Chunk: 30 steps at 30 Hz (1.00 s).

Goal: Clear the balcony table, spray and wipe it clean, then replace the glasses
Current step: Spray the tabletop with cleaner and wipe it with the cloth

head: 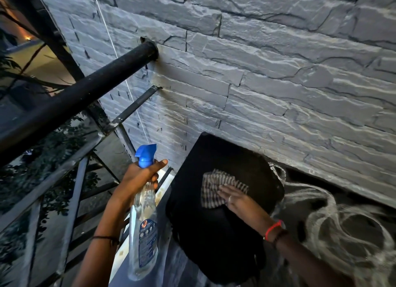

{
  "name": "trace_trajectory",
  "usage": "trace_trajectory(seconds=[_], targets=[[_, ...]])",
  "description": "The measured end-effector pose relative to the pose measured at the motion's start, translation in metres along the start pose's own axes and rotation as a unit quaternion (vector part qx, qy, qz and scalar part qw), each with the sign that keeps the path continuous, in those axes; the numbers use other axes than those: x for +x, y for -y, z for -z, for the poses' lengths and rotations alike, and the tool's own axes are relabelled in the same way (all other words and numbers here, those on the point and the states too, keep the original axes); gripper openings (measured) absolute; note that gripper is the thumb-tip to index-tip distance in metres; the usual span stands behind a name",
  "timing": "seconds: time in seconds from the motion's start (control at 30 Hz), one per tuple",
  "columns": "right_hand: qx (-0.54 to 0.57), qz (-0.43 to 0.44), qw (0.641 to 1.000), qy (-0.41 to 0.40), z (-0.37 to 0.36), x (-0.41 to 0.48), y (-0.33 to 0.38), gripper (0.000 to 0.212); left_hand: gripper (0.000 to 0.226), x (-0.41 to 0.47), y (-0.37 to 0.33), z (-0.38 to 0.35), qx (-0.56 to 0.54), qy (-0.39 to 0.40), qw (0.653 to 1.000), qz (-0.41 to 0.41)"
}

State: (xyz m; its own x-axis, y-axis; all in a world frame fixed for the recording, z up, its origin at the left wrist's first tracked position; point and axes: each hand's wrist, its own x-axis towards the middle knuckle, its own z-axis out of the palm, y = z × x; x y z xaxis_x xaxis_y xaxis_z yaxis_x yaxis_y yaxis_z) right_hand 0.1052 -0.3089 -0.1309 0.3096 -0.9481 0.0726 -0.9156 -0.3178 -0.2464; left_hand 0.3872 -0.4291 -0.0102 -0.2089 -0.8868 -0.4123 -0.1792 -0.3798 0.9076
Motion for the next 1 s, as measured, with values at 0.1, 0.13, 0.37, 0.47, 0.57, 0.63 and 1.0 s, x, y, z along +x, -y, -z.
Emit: trace_trajectory(seconds=[0.1,0.13,0.37,0.47,0.57,0.63,1.0], targets=[[0.038,-0.111,0.993,0.0,0.009,0.029,-0.02,0.042,0.035,-0.005,0.003,0.003,0.008,-0.005,1.0,-0.006],[0.032,-0.119,0.992,-0.003,0.012,0.042,-0.016,0.043,0.036,-0.007,0.005,0.004,0.013,-0.005,1.0,-0.008],[-0.086,0.005,0.995,0.044,-0.031,0.082,0.065,0.043,0.033,-0.022,0.01,-0.002,-0.007,-0.003,1.0,-0.005],[-0.146,0.082,0.979,0.118,-0.037,0.037,0.109,0.036,0.031,-0.027,0.008,-0.003,-0.008,0.004,1.0,-0.003],[-0.205,0.092,0.963,0.152,-0.049,-0.021,0.118,0.038,0.033,-0.03,0.006,-0.003,-0.014,0.007,1.0,-0.002],[-0.187,0.056,0.968,0.16,-0.046,-0.054,0.107,0.045,0.033,-0.033,0.005,-0.003,-0.015,0.009,1.0,-0.005],[-0.092,-0.084,0.981,0.146,-0.007,-0.001,0.084,0.032,0.034,-0.062,0.022,-0.001,-0.022,0.023,0.999,-0.02]])
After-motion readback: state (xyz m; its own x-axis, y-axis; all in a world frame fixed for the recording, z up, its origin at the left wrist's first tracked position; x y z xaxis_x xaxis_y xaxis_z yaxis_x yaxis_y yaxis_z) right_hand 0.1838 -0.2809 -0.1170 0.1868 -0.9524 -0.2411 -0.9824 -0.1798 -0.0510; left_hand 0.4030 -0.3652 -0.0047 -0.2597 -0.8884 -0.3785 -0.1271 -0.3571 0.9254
